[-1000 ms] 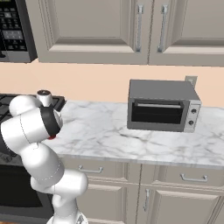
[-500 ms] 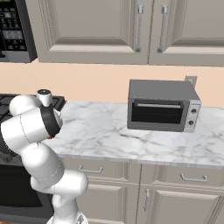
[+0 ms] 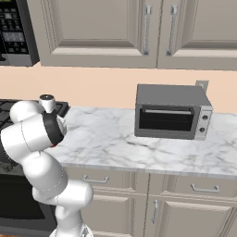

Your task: Four empty soda cans are scattered around the kitchen. Gather all the cans and cluster them next to the stove for recycling.

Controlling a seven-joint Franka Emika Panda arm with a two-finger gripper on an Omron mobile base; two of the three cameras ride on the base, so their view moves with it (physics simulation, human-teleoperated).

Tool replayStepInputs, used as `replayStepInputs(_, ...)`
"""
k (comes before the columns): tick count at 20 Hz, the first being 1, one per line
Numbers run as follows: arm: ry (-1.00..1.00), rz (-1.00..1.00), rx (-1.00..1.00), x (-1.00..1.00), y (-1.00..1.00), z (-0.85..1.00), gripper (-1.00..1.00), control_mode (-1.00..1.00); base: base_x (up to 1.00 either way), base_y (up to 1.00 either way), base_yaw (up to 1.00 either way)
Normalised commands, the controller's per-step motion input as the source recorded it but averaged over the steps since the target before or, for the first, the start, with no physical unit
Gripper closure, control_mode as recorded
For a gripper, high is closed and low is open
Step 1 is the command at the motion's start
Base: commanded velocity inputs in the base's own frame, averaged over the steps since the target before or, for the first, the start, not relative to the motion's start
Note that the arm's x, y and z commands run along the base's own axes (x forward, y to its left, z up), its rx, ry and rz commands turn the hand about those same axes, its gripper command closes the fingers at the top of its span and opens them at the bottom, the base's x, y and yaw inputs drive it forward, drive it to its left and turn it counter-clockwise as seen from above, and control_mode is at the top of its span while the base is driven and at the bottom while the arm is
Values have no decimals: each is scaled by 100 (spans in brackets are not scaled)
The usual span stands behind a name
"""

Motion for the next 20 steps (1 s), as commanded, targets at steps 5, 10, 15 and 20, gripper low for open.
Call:
replayStepInputs(5, 0, 3, 0, -10, -9, 1, -100, -100, 0, 0, 0)
replayStepInputs(10, -2, 6, -3, -18, -1, 42, -100, -100, 0, 0, 0)
replayStepInputs(15, -4, 7, -5, -15, 10, 56, -100, -100, 0, 0, 0)
replayStepInputs(20, -1, 6, -5, -31, 0, 60, -100, -100, 0, 0, 0)
